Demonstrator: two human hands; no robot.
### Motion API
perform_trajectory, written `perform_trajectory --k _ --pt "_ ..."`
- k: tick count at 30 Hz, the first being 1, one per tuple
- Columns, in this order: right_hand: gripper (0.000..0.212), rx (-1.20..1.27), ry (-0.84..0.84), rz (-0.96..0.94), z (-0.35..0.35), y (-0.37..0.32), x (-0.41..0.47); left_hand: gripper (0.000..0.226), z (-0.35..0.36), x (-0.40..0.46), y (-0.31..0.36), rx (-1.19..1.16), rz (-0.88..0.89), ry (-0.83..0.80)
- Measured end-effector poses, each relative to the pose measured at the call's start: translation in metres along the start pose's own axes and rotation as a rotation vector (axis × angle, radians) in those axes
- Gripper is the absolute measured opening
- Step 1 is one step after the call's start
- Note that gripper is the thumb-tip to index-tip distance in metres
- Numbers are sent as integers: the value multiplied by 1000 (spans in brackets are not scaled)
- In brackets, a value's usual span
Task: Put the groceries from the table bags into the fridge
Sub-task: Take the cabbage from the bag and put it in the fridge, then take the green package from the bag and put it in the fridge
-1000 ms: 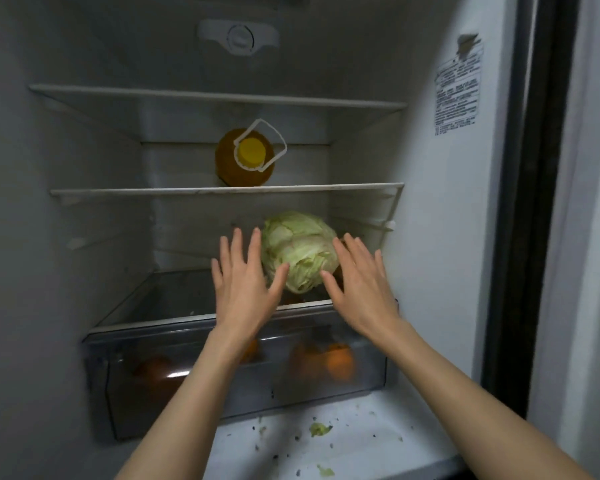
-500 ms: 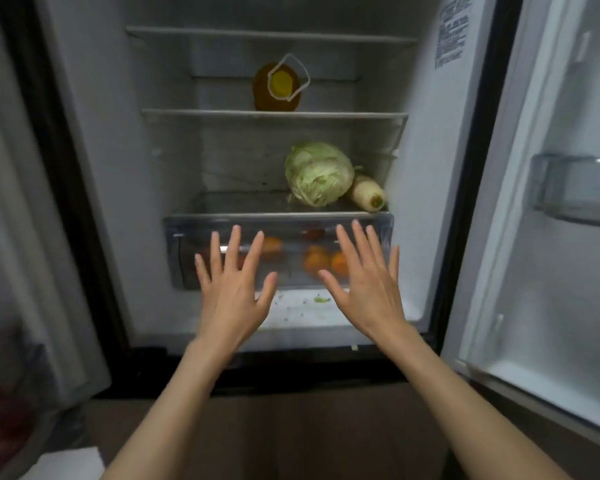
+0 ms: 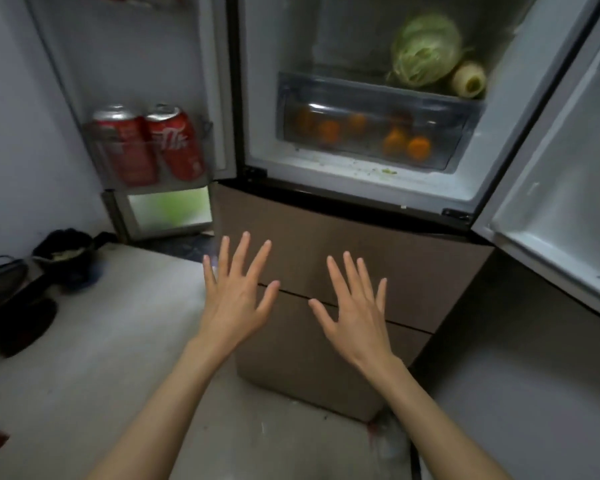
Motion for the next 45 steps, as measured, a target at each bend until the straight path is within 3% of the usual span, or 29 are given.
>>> perform_trajectory --k 3,7,18,27,39,45 --pt "71 25 -45 -106 17 -46 -16 72 -26 -43 -40 54 -120 -31" --pt "80 151 -88 -245 45 -129 -42 71 -78 -106 -101 61 -258 53" --pt "68 297 -302 -607 134 -443 -159 62 -227 -353 -309 185 -743 109" --pt "67 390 -441 -914 191 -648 -246 62 -314 -507 -421 244 -1073 161" --pt "66 519 -489 -1162 271 -865 -282 61 -392 -600 -586 296 -1272 243" --pt "66 546 -550 -1221 312 -980 -285 61 -435 -633 -676 304 -1375 198"
Point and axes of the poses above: each hand's wrist, its own x-axis towards the middle knuckle, its own z-axis out of the palm, y = z × x, the point moved 2 cm from there along x, towards the middle knuckle, and after that the axes turned 3 degrees about y, right-handed, at the moved point
